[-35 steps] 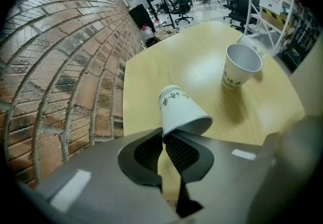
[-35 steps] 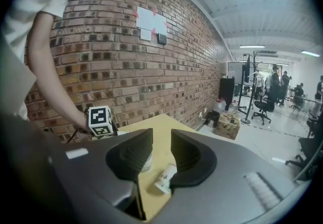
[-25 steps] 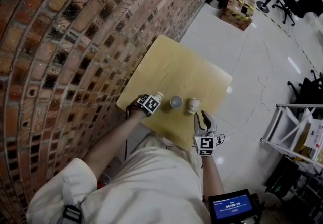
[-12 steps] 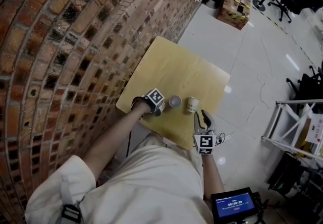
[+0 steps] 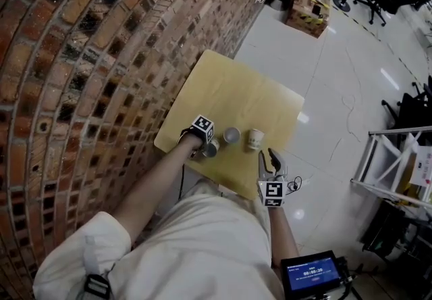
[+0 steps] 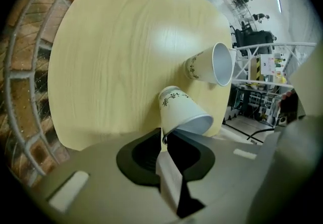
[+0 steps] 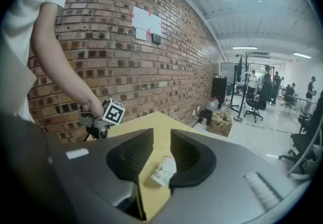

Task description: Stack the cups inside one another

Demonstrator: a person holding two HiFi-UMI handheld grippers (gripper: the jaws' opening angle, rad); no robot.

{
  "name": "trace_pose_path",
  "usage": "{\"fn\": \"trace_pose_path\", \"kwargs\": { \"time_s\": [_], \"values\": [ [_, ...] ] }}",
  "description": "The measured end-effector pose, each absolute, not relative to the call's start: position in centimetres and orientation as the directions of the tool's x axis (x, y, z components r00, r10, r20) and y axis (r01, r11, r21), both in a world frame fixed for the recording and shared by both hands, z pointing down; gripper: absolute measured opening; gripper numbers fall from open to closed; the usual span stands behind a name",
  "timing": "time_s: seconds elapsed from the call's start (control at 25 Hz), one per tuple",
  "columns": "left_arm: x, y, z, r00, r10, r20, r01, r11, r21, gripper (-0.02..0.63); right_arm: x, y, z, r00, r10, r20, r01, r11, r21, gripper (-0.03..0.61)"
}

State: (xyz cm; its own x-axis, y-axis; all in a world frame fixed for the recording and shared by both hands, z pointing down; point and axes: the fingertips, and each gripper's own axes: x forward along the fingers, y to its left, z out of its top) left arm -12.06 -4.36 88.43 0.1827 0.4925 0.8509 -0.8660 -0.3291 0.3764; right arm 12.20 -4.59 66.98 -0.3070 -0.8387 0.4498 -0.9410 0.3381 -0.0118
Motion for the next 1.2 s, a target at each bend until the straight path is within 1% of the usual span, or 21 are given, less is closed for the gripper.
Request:
{"fn": "trace_pose_path", "kwargs": {
  "time_s": [0.08,0.32,0.48,0.68,0.76,0.84,0.96,1.04,1.12,1.2],
  "values": [
    [-11.9,-4.6,88.3,0.209,0.480,0.852,-0.870,-0.307,0.386,0.097,12.3,-4.5,67.0,-0.307,-0.839,0.450,-0.941,0.337,-0.013,0.098],
    [-11.2,-5.6,87.4,0.256,0.403,0.879,-0.868,-0.304,0.392,0.145,12.3,-4.4,67.2,-0.311,-0.836,0.452,-0.940,0.340,-0.017,0.098],
    [-11.3,-6.7,86.5,0.272,0.316,0.909,-0.871,-0.322,0.372,0.200,12.1,-4.5,67.0,-0.316,-0.836,0.448,-0.938,0.345,-0.017,0.098],
    [-11.7,-7.0,83.6,0.351,0.191,0.917,-0.867,-0.305,0.395,0.250,12.0,-4.5,66.7,-0.320,-0.837,0.443,-0.937,0.349,-0.017,0.098],
    [-12.0,-7.6,81.9,0.384,0.105,0.917,-0.862,-0.315,0.397,0.253,12.0,-4.6,66.4,-0.322,-0.839,0.438,-0.936,0.352,-0.013,0.098],
    [-12.2,-8.7,79.6,0.423,-0.013,0.906,-0.853,-0.344,0.393,0.253,11.9,-4.8,66.1,-0.323,-0.842,0.432,-0.935,0.354,-0.009,0.098],
    [-11.9,-10.1,75.6,0.487,-0.193,0.852,-0.831,-0.400,0.385,0.252,12.0,-4.9,65.7,-0.320,-0.846,0.427,-0.936,0.353,-0.003,0.098],
    [-11.7,-11.3,72.5,0.511,-0.328,0.794,-0.821,-0.460,0.338,0.249,12.3,-5.1,65.5,-0.315,-0.850,0.423,-0.937,0.350,0.004,0.098],
    [-11.3,-12.2,69.2,0.522,-0.455,0.721,-0.811,-0.526,0.255,0.244,12.4,-5.4,65.0,-0.313,-0.854,0.415,-0.938,0.347,0.008,0.098],
    [-10.7,-12.4,66.8,0.531,-0.534,0.657,-0.798,-0.576,0.177,0.244,12.5,-5.5,64.4,-0.310,-0.859,0.406,-0.938,0.345,0.013,0.098]
  ]
}}
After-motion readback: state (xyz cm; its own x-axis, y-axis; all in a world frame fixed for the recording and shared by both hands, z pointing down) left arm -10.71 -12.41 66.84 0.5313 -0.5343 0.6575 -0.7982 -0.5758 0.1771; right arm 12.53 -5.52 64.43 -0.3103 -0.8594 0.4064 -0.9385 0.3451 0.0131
